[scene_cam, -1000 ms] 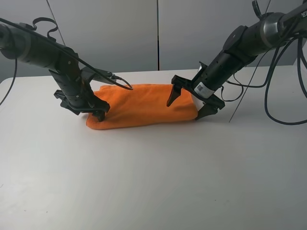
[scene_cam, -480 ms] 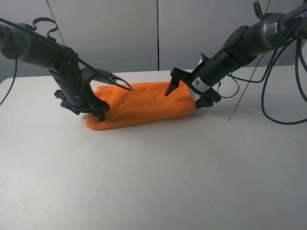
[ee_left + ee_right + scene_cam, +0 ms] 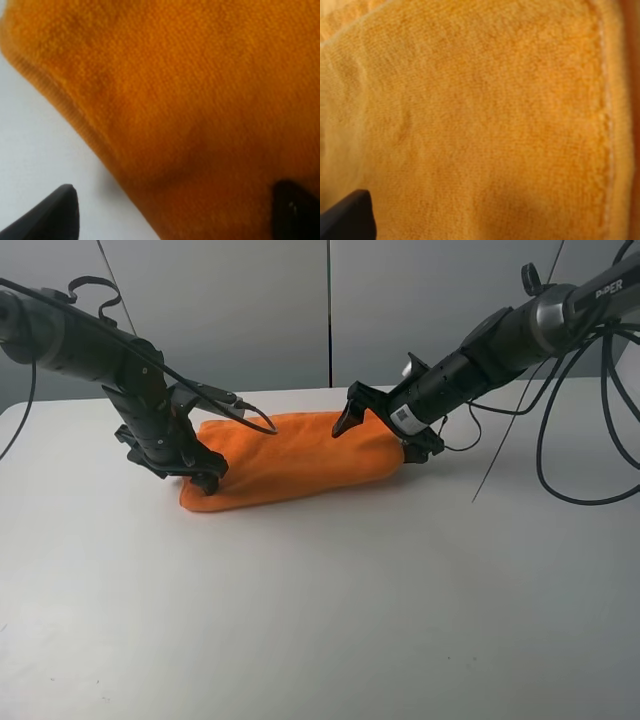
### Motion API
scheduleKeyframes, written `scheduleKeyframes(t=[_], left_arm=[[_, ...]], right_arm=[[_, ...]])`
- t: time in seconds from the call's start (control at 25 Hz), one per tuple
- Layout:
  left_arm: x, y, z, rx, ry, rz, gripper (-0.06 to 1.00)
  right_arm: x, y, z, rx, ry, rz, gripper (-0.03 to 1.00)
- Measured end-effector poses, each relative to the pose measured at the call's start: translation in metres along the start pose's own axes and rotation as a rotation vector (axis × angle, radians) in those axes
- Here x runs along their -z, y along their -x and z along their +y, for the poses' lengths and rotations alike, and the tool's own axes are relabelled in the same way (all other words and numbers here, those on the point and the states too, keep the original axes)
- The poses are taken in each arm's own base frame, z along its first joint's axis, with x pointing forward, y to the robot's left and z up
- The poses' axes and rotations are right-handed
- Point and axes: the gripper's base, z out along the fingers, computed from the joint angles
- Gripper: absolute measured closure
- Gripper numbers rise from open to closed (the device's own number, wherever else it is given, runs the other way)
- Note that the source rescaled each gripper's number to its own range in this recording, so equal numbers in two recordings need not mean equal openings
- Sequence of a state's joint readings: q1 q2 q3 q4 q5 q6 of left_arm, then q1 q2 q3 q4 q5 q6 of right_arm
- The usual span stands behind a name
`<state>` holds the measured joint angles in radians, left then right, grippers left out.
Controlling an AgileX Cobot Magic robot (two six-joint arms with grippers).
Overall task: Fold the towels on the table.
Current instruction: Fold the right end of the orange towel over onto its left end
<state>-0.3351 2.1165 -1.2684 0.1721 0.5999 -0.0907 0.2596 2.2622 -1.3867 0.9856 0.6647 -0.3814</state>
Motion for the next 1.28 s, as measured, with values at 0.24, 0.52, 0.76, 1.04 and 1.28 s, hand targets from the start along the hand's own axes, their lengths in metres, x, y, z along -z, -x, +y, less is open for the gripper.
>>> scheduleKeyframes(t=[0.24, 0.52, 0.76, 1.04, 1.28], left_arm=[[0.0, 0.0, 0.0, -0.005, 0.0, 0.0, -0.05], [0.0, 0.0, 0.0, -0.007, 0.0, 0.002, -0.05], [0.0, 0.0, 0.0, -0.007, 0.0, 0.002, -0.05], [0.001, 0.0, 0.0, -0.006, 0.0, 0.0, -0.05], [0.007, 0.0, 0.001, -0.012, 0.006, 0.007, -0.05]], right_arm=[[-0.001, -0.001, 0.001, 0.08, 0.02, 0.018, -0.03], [-0.002, 0.0, 0.003, 0.134, 0.04, 0.032, -0.03], [-0.007, 0.004, 0.001, 0.14, 0.033, 0.031, 0.41], [-0.011, 0.004, -0.004, 0.149, 0.014, 0.037, 0.89], [-0.011, 0.0, -0.003, 0.141, 0.026, 0.081, 0.89]])
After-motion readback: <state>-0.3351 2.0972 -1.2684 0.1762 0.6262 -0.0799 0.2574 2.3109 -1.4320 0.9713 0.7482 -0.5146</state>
